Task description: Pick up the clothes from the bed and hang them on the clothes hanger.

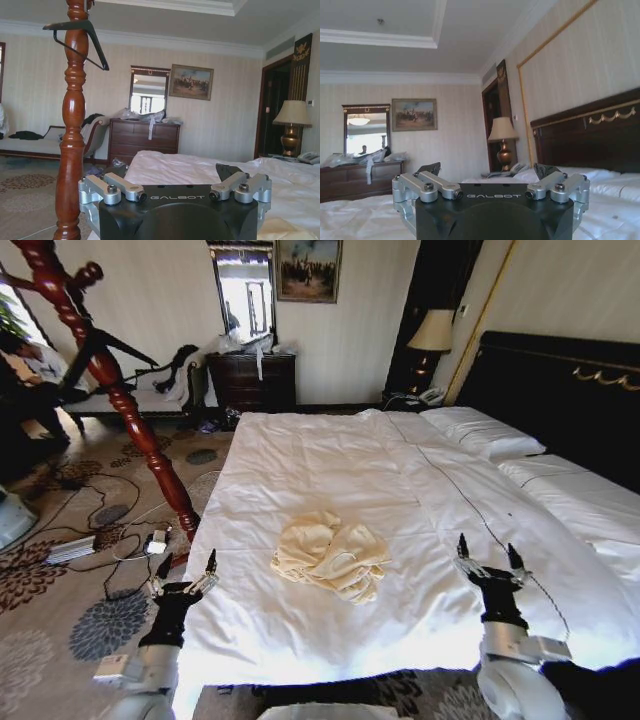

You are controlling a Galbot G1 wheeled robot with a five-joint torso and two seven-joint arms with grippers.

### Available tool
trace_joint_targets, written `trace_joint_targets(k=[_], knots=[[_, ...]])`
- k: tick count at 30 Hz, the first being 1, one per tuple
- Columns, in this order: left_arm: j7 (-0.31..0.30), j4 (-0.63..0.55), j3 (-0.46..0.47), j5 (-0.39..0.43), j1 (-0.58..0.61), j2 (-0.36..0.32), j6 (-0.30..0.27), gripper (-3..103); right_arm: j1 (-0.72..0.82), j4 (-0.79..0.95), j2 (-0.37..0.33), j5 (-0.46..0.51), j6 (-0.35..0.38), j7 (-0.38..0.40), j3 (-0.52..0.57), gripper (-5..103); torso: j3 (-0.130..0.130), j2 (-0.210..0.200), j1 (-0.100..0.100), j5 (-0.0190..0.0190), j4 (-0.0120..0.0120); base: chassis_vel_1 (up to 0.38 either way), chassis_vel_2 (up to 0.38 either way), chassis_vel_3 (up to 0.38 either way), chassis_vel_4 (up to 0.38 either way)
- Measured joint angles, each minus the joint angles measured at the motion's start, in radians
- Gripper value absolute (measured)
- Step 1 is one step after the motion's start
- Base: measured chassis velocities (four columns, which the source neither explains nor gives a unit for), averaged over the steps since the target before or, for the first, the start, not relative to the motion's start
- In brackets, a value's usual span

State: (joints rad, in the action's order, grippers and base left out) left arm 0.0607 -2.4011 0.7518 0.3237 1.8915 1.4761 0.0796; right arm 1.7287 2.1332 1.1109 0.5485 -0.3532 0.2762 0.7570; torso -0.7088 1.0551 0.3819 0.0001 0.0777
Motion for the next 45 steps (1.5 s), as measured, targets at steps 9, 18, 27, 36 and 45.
trace_joint_targets(k=[9, 18, 27, 36, 45], knots=[[0.008, 0.022, 0.007, -0.058, 0.012, 0.01, 0.014, 100, -0.026, 0.088, -0.151, 0.424, 0.206, 0.123, -0.042, 100, 0.0, 0.0, 0.0, -0.0001, 0.0003, 0.0, 0.0, 0.0, 0.0], [0.001, 0.11, -0.002, -0.154, 0.019, 0.038, 0.033, 100, -0.22, 0.079, -0.373, 0.902, 0.447, 0.264, -0.093, 100, 0.0, 0.0, 0.0, -0.0002, 0.0001, 0.0, 0.0, 0.0, 0.0], [-0.016, 0.173, -0.007, -0.172, 0.018, 0.055, 0.041, 100, -0.374, -0.091, -0.287, 0.941, 0.469, 0.317, -0.298, 100, 0.0, 0.0, 0.0, 0.0002, 0.0005, 0.0, 0.0, 0.0, 0.0], [-0.024, 0.191, 0.005, -0.156, 0.014, 0.059, 0.042, 100, -0.527, -0.262, -0.121, 0.908, 0.475, 0.297, -0.451, 102, 0.0, 0.0, 0.0, -0.0003, 0.0001, 0.0, 0.0, 0.0, 0.0], [-0.027, 0.183, 0.001, -0.153, 0.014, 0.061, 0.042, 100, -0.529, -0.277, -0.084, 0.856, 0.444, 0.268, -0.47, 72, 0.0, 0.0, 0.0, -0.0002, 0.0003, 0.0, 0.0, 0.0, 0.0]])
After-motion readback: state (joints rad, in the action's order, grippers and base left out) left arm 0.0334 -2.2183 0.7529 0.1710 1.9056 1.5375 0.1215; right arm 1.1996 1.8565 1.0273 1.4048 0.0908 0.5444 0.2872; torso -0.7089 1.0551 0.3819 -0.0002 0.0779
